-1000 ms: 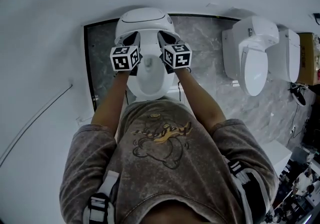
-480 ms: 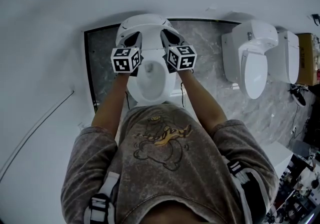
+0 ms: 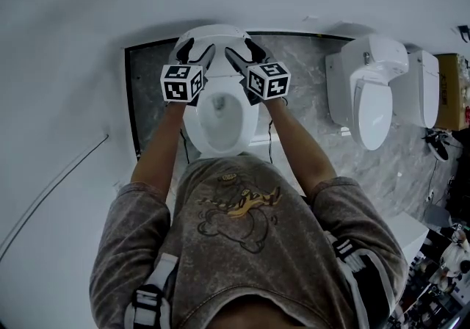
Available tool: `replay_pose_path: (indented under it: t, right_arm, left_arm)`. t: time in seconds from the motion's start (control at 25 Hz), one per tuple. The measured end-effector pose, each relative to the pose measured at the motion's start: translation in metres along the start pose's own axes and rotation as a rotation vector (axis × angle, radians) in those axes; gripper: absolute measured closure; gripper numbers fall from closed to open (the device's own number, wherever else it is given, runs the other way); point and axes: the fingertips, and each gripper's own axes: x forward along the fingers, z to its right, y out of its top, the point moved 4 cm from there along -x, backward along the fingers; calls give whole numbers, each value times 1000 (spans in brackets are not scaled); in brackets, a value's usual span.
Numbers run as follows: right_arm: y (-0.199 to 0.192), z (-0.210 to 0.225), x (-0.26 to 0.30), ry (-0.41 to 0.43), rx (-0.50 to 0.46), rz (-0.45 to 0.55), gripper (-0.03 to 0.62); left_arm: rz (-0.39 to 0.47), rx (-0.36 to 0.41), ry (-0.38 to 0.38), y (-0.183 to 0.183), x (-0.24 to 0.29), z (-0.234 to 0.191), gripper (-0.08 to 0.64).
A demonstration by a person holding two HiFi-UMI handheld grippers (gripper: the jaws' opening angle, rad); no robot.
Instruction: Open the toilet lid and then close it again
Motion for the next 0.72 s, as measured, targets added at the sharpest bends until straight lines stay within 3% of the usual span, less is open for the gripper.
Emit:
replay_pose_path:
  t: [0.12,0.4,0.72]
  right_arm:
    - [5,6,11,15,-16,-21,304]
    - [2,15,39,45,-27,-120,305]
    - [0,13,40,49,-19,-114,307]
  left_arm:
    - [-25,24,-13,-2,9,-6,290]
    - [-75,2,-18,-8,30,-17,290]
    - [-91,-23,-23,-11,32,-17,290]
